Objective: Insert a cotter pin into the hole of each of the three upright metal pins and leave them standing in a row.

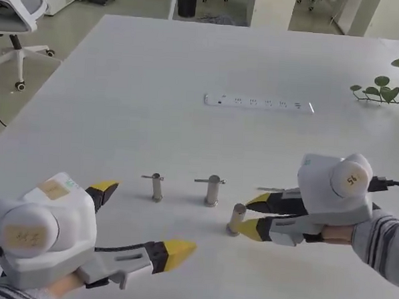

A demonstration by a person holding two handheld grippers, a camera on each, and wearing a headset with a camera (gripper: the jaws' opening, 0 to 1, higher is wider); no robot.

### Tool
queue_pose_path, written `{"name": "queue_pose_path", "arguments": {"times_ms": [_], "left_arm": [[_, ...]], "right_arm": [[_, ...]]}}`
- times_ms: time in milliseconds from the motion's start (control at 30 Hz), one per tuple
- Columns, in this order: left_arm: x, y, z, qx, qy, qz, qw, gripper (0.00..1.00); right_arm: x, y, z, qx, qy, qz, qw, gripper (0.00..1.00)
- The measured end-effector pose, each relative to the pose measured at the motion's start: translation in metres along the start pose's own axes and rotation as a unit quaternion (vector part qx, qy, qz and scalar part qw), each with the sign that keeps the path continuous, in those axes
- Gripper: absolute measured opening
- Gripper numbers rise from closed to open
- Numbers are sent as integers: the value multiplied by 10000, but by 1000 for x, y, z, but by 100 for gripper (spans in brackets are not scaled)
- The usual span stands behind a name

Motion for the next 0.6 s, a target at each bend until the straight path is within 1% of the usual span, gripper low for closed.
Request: {"name": "queue_pose_path", "arguments": {"times_ms": [167, 233, 300, 367, 400, 433, 467, 500, 533, 600], "left_arm": [[0, -1, 0, -6, -33, -7, 10000, 95], [0, 0, 0, 13, -37, 4, 10000, 95], [0, 0, 0, 18, -28, 1, 10000, 95], [1, 0, -1, 8, -26, 0, 10000, 95], [1, 0, -1, 4, -25, 6, 10000, 95], [2, 1, -1, 1, -18, 17, 10000, 95], [2, 1, -1, 3, -12, 25, 10000, 95], [2, 1, -2, 6, -9, 29, 10000, 95], [2, 1, -2, 7, 1, 28, 10000, 95], [3, 1, -2, 24, 18, 37, 10000, 95]], "right_arm": [[-12, 2, -10, 59, -4, 193, 9998, 26], [-17, 3, -15, -30, 7, 299, 9995, 26], [-21, 2, -19, -3, 5, 323, 9995, 26], [-25, 2, -23, -141, 14, 475, 9988, 26], [-26, 2, -27, -145, 40, 577, 9982, 26], [-26, 2, -30, -122, 59, 614, 9980, 27], [-28, 2, -35, -102, 96, 812, 9966, 27], [-29, 2, -37, -115, 97, 865, 9961, 27], [-28, 0, -41, -102, 103, 840, 9964, 27], [-29, -2, -47, -121, 100, 920, 9956, 27]]}}
Point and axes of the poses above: the centre of the closed fingertips' face, and the gripper's own axes: x roughly forward along the fingers, z roughly to its left, y roughly out of its underside, the point moved 7 cm from there along -x, roughly backward along the fingers, and after that the axes turned 14 degrees about -z, right-handed, at the moved point
